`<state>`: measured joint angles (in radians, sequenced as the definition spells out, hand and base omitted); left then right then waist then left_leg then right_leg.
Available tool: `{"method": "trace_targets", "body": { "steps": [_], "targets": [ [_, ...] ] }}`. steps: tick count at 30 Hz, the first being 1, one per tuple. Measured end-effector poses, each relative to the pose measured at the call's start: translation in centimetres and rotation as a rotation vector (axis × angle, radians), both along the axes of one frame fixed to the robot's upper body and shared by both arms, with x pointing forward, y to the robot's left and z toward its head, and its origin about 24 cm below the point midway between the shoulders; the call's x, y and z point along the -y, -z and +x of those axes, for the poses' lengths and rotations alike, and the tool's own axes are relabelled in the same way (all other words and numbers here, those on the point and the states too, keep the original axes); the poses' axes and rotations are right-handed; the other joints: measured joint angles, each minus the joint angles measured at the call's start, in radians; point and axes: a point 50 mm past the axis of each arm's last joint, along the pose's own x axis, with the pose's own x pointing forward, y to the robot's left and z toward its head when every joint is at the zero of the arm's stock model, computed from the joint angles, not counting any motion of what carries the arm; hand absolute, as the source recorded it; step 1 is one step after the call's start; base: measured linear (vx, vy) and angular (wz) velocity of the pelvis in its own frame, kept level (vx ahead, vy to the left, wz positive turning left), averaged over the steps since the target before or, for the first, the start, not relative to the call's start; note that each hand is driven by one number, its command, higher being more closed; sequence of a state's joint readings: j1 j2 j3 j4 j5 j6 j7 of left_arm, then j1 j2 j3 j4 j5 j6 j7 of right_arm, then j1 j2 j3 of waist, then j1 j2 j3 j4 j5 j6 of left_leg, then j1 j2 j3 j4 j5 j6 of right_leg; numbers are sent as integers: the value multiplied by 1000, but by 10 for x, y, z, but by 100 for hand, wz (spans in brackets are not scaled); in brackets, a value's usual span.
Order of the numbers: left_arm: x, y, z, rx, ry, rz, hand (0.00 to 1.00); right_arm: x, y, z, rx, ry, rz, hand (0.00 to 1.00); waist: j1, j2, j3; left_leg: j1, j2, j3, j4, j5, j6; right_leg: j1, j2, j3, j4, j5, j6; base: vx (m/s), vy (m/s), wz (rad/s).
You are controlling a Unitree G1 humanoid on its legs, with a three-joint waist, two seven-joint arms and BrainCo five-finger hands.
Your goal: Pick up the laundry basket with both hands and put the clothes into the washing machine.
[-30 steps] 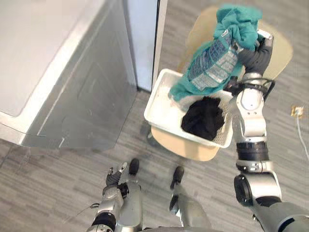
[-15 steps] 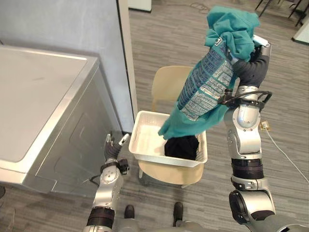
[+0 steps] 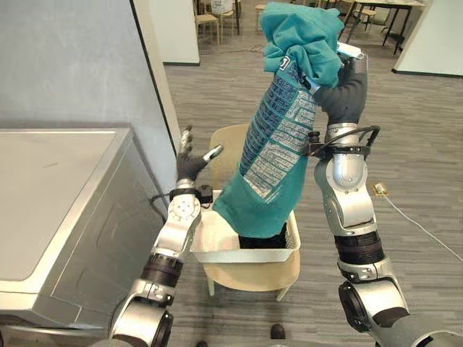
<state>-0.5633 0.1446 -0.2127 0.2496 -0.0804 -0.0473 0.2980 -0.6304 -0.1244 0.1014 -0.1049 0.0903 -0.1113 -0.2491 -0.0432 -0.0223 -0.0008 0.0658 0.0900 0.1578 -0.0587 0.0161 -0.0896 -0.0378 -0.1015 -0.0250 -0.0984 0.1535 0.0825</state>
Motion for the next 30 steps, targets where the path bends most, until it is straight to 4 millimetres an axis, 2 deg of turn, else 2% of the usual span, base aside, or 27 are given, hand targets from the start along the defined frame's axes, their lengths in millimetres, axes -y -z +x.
{"method": "trace_targets", "body": {
  "steps": [4, 10, 16, 21, 26, 28, 30],
  "targets": [
    [22, -7, 8, -9, 119, 24, 0, -6, 1, -1, -5, -48, -15, 100, -5, 0, 0, 3, 0, 6, -2, -1, 1, 0, 0, 7, 0, 0, 0, -5, -1, -5],
    [37, -3, 11, -60, 245, 57, 0, -15, 6, -2, -19, -97, -39, 100, -27, 0, 0, 0, -2, 5, 4, -6, 5, -1, -3, 7, 0, 0, 0, 0, 0, 0],
    [66, -33, 14, 8, 411, 158, 0, -21, 14, -4, -42, -130, -65, 100, -32, 2, 1, 0, -3, 4, 5, -6, 6, -1, -4, 7, 0, 0, 0, 0, 0, 0],
    [80, -35, 15, 5, 477, 244, 0, -26, 16, -5, -47, -147, -78, 100, -49, 12, 8, 0, -3, 4, 5, -6, 6, -1, -4, 7, 0, 0, 0, 0, 0, 0],
    [92, -25, 15, -45, 583, 368, 0, -27, 17, -6, -50, -154, -89, 100, -53, 19, 12, 1, -3, 9, 5, -6, 6, -2, -3, 13, 0, 0, 0, -13, -6, -3],
    [83, -9, 11, -76, 619, 446, 0, -24, 15, -9, -38, -157, -88, 100, -51, 23, 15, 4, -1, 11, 5, -7, 6, -2, -1, 17, 0, 0, 0, -14, -12, -7],
    [61, 33, -9, -192, 743, 610, 0, -23, 13, -12, -22, -167, -111, 100, -46, 31, 20, 11, 4, 23, 7, -13, 4, -1, 5, 29, 0, 0, 0, -9, -8, -14]
  ]
}}
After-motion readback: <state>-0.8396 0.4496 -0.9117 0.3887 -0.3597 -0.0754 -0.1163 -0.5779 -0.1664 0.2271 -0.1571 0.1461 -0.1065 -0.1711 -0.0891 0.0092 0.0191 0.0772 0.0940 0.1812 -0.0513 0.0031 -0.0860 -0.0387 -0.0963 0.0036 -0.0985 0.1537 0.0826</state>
